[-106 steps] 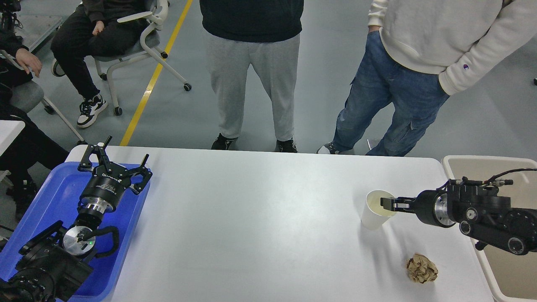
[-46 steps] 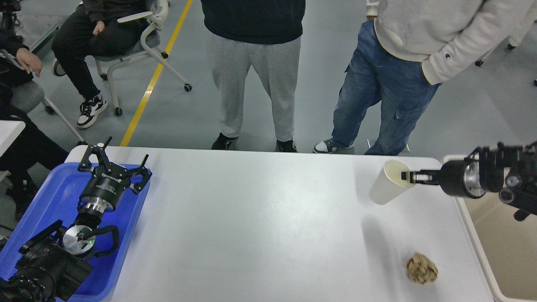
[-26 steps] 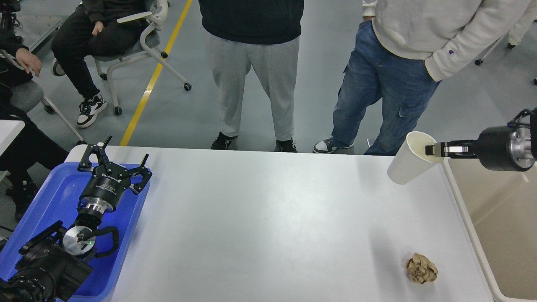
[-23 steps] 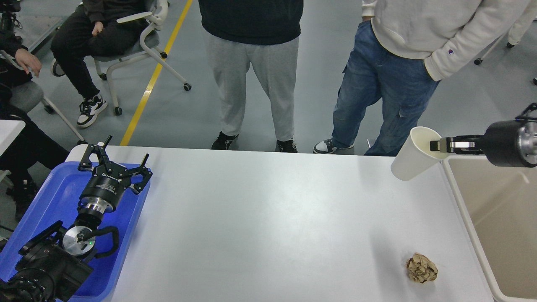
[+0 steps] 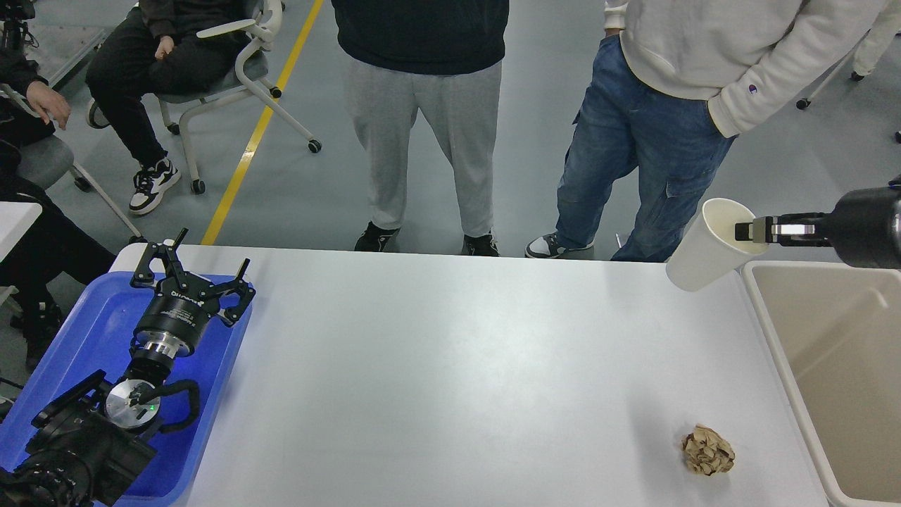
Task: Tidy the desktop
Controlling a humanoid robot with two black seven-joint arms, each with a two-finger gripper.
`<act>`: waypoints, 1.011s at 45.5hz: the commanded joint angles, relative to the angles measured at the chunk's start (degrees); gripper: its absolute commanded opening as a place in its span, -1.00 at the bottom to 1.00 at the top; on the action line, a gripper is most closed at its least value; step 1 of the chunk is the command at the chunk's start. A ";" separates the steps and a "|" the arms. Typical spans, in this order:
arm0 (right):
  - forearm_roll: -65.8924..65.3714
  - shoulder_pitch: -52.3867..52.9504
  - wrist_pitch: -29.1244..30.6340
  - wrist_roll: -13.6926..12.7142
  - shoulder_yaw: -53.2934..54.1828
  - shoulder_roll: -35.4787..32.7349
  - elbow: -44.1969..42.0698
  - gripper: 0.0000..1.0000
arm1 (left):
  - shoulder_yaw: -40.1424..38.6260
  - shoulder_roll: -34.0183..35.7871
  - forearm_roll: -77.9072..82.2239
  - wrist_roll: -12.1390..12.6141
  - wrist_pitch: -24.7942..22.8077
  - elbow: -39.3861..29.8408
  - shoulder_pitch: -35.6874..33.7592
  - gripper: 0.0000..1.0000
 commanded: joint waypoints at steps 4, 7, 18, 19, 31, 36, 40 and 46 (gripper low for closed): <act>10.30 -2.92 -3.41 0.08 2.02 -4.24 -4.60 -1.00 | 0.00 0.00 0.00 0.09 0.00 -0.02 0.00 1.00; 18.12 -4.68 -5.43 0.08 2.02 -4.76 -7.23 -1.00 | 0.00 0.00 0.00 0.00 0.00 -0.02 0.00 1.00; 41.21 -15.22 -15.44 1.58 2.11 -5.56 -14.36 -1.00 | 0.00 0.00 0.00 0.00 0.00 -0.02 0.00 1.00; 43.35 -16.11 -16.24 1.58 2.11 -5.56 -14.80 -1.00 | 0.00 0.00 0.00 0.00 0.00 -0.02 0.00 1.00; 70.25 -27.44 -24.15 4.21 2.81 -1.26 -19.28 -1.00 | 0.00 0.00 0.00 0.00 0.00 -0.02 0.00 1.00; 75.88 -32.45 -26.01 5.27 5.44 1.21 -20.86 -1.00 | 0.00 0.00 0.00 0.00 0.00 -0.02 0.00 1.00; 79.83 -37.37 -26.27 5.44 9.56 3.75 -23.84 -1.00 | 0.00 0.00 0.00 0.00 0.00 -0.02 0.00 1.00; 82.04 -46.07 -26.27 5.36 18.09 9.72 -31.84 -1.00 | 0.00 0.00 0.00 0.00 0.00 0.07 0.00 1.00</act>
